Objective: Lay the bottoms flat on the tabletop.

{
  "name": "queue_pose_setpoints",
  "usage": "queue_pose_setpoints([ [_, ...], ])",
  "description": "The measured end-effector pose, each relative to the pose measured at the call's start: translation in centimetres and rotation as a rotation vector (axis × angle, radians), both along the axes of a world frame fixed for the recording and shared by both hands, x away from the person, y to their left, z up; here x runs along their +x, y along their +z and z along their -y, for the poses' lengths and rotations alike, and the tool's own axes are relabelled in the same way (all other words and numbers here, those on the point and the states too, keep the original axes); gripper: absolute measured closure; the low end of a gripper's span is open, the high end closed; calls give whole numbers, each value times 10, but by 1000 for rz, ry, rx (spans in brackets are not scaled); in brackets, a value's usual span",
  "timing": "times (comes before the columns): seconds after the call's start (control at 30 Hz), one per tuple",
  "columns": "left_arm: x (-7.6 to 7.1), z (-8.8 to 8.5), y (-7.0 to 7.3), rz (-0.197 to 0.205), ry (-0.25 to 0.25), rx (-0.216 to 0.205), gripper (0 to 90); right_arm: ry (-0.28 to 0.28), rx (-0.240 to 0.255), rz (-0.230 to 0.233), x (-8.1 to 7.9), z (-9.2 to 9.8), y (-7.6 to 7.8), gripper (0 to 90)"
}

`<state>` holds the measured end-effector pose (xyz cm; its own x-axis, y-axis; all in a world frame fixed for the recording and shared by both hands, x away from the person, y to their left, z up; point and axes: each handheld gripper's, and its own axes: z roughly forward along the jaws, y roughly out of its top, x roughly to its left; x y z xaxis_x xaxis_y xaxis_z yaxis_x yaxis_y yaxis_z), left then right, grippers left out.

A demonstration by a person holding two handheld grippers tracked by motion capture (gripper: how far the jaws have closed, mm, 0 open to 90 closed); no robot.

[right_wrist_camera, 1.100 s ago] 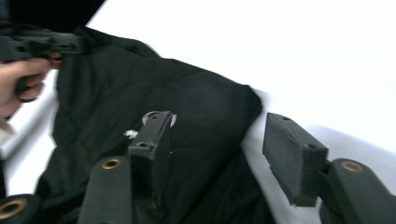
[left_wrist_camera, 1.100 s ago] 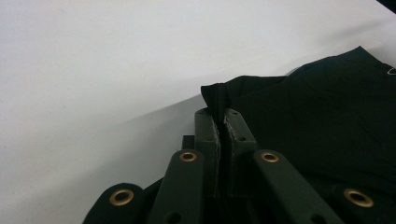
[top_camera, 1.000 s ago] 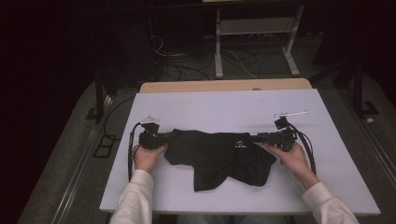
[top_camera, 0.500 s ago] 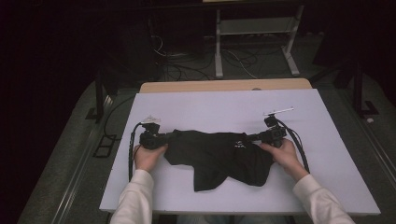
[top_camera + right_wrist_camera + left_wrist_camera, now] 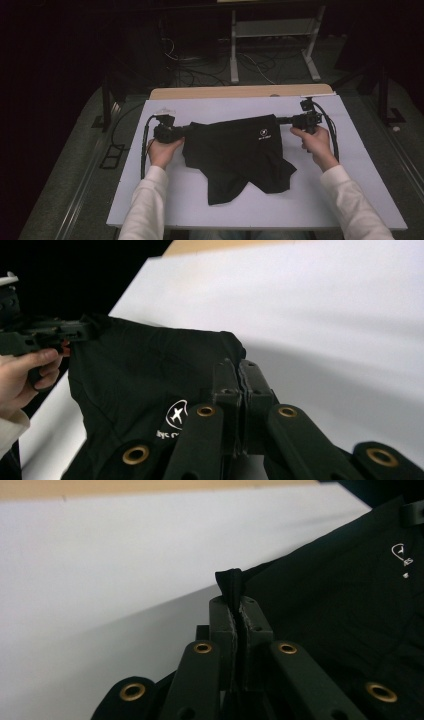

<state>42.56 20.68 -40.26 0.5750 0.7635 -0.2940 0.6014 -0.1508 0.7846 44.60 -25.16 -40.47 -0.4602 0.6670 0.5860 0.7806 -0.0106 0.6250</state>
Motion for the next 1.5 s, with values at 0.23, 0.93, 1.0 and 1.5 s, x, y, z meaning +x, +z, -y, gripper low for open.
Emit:
queue_pose_setpoints([
  [0.23,32,0,8,20,43,-89,859,-14,-2,29,40,10,24,869],
  [0.93,79,30,20,82,104,-108,858,-141,43,67,82,26,16,868],
  [1.0,82,29,22,98,120,-123,857,-143,96,69,83,27,16,868],
  [1.5,102,29,37,125,129,-115,857,-176,54,76,103,17,35,868],
])
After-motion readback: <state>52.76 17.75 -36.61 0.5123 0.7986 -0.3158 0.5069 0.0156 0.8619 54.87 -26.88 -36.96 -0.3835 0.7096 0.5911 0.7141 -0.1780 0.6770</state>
